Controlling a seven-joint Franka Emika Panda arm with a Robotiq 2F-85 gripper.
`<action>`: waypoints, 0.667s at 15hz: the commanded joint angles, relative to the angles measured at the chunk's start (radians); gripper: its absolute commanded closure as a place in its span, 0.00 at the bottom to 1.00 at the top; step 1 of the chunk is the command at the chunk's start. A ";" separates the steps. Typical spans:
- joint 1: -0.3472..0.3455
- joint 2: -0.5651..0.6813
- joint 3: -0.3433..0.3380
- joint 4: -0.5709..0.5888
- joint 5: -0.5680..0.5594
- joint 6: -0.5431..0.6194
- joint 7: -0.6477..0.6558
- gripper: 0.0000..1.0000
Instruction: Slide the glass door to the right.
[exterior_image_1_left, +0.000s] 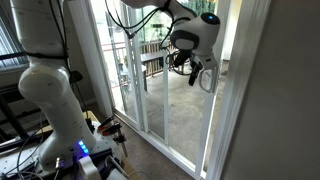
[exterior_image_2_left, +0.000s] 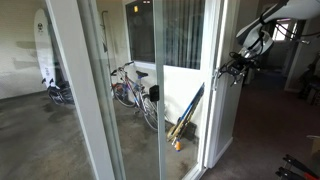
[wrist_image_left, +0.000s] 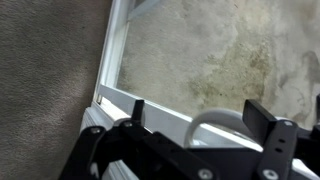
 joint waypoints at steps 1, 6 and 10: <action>0.049 -0.052 0.030 -0.166 -0.114 0.047 -0.057 0.00; 0.145 -0.064 0.086 -0.327 -0.327 0.261 -0.010 0.00; 0.206 -0.076 0.113 -0.411 -0.474 0.413 0.048 0.00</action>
